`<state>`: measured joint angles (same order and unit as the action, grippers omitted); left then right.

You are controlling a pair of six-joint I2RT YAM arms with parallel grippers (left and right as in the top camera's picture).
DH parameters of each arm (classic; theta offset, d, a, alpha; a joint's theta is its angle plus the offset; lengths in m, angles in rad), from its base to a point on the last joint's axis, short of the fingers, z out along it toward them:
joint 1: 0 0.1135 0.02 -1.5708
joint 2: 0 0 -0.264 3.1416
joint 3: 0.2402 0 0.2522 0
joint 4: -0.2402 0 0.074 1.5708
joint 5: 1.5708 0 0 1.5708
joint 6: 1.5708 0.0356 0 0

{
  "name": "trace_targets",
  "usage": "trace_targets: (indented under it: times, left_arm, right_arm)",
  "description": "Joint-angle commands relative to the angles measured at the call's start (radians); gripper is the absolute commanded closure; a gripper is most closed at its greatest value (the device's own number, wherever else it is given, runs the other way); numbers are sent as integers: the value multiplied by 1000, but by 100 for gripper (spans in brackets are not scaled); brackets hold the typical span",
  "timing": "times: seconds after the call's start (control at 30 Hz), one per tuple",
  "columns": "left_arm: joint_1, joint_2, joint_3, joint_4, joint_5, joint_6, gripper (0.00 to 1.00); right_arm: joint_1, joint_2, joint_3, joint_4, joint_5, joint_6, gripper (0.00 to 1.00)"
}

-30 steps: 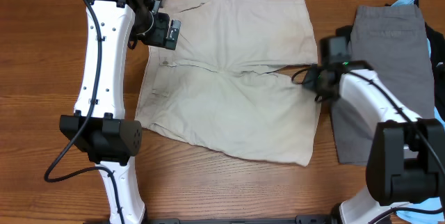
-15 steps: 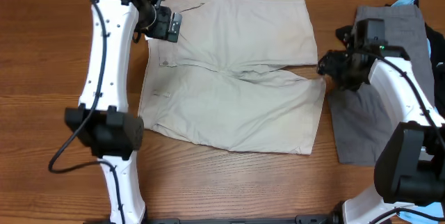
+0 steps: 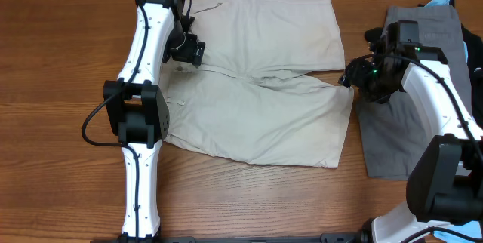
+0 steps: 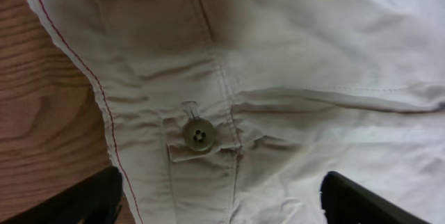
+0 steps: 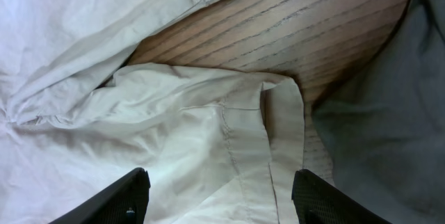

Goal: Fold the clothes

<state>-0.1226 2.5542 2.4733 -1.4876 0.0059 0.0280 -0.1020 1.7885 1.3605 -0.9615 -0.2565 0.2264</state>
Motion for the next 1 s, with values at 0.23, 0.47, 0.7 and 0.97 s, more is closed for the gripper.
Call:
trace_targets:
  times: [0.23,0.47,0.7,0.97]
  left_arm:
    - [1,153,9,26,-51,-122,20]
    - [13,173,8,53,-86,-122,67]
    - [92,173,8,40,-121,-122,88]
    - [187,173,8,-24,-116,-122,95]
  right_arm:
    - [3,-28,20,-4,-3,-15,31]
    - [3,-28,20,-42,0,-14,35]
    - [5,-28,20,-59,0,-14,36]
    - [5,-28,20,-48,0,-14,36]
